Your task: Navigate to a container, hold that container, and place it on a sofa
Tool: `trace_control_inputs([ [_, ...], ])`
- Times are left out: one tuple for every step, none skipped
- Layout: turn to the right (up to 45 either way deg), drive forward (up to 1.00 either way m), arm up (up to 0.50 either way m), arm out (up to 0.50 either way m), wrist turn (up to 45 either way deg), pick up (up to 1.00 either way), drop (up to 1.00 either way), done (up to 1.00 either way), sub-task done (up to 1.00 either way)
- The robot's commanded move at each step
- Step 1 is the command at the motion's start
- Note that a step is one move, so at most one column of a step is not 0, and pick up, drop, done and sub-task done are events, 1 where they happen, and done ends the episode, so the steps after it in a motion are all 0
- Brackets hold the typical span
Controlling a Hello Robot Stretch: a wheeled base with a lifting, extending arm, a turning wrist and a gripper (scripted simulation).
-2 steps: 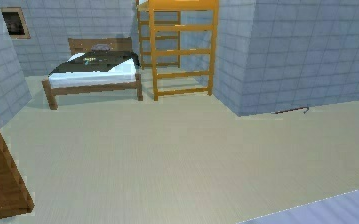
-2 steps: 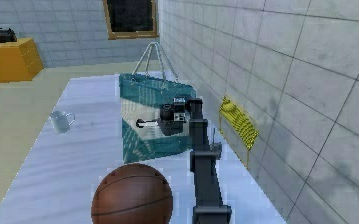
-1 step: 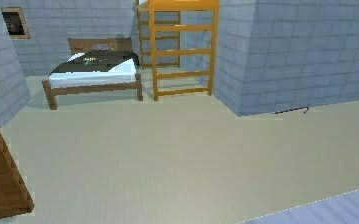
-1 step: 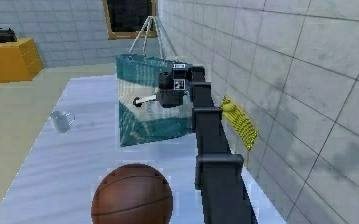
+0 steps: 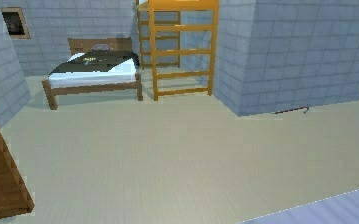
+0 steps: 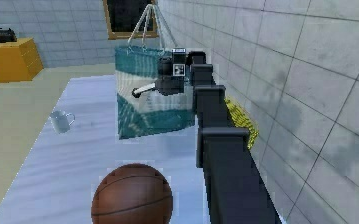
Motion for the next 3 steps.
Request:
trace_control_inputs([
  [0.0, 0.0, 0.0, 0.0, -45.0, 0.0, 0.0, 0.0, 0.0],
  [0.0, 0.0, 0.0, 0.0, -45.0, 0.0, 0.0, 0.0, 0.0],
  [0.0, 0.0, 0.0, 0.0, -15.0, 0.0, 0.0, 0.0, 0.0],
])
